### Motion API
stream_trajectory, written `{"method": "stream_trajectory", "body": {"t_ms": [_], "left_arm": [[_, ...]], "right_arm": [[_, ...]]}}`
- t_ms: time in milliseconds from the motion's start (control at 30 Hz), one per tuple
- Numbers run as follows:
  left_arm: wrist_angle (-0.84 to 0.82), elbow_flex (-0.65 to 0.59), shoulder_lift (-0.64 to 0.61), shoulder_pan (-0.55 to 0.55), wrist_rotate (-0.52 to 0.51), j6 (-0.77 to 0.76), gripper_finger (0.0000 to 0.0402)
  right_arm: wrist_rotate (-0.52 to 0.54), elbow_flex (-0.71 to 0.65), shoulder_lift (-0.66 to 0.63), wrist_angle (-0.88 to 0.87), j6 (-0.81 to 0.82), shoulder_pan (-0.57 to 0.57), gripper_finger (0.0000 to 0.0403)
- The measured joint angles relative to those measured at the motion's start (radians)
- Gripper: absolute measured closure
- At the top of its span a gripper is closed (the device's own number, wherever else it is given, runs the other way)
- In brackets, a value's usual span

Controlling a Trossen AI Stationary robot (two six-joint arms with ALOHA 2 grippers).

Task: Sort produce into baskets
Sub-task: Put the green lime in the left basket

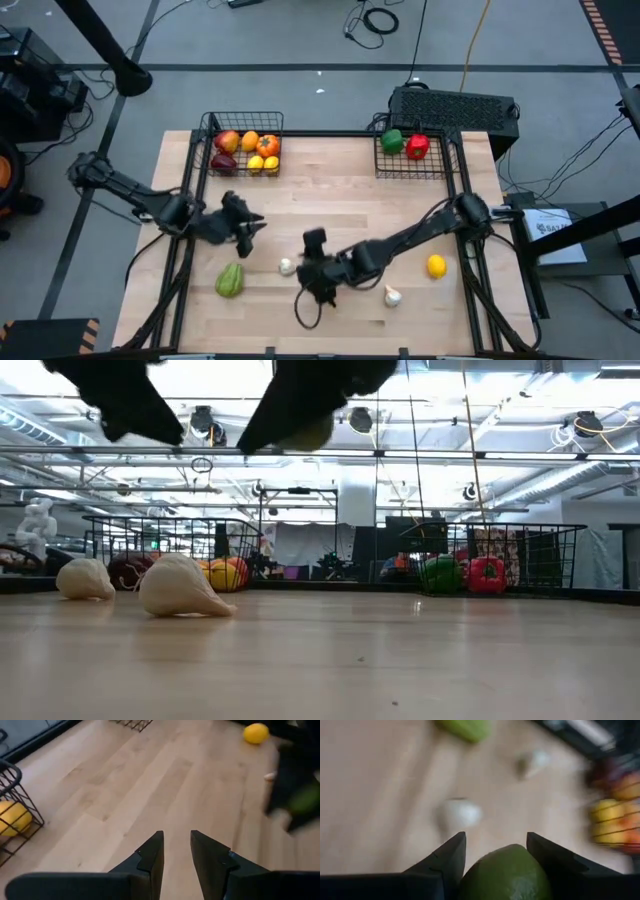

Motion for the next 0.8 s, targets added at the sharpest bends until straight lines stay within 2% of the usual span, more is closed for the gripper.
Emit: {"method": "stream_trajectory", "body": {"t_ms": [100, 233, 300, 433, 600, 667, 800], "left_arm": [[0.0, 0.0, 0.012, -0.138, -0.135, -0.053, 0.0299], [0.002, 0.0, 0.065, -0.274, -0.295, -0.149, 0.0299], [0.009, 0.0, 0.106, -0.317, -0.351, -0.205, 0.0299], [0.024, 0.0, 0.191, -0.372, -0.424, -0.289, 0.0299], [0.066, 0.0, 0.274, -0.391, -0.462, -0.299, 0.0299], [0.071, 0.0, 0.297, -0.39, -0.467, -0.299, 0.0299], [0.086, 0.0, 0.317, -0.39, -0.49, -0.299, 0.0299]], "right_arm": [[0.083, 0.0, -0.066, -0.016, -0.131, -0.044, 0.0209], [0.25, 0.001, -0.152, 0.088, -0.378, -0.14, 0.0209], [0.235, 0.002, -0.177, 0.176, -0.453, -0.211, 0.0209], [-0.012, 0.002, -0.185, 0.359, -0.443, -0.373, 0.0209], [-0.364, 0.002, -0.164, 0.602, -0.258, -0.557, 0.0209], [-0.461, 0.002, -0.134, 0.706, -0.179, -0.615, 0.0209], [-0.582, 0.002, -0.039, 0.941, -0.04, -0.705, 0.0209]]}}
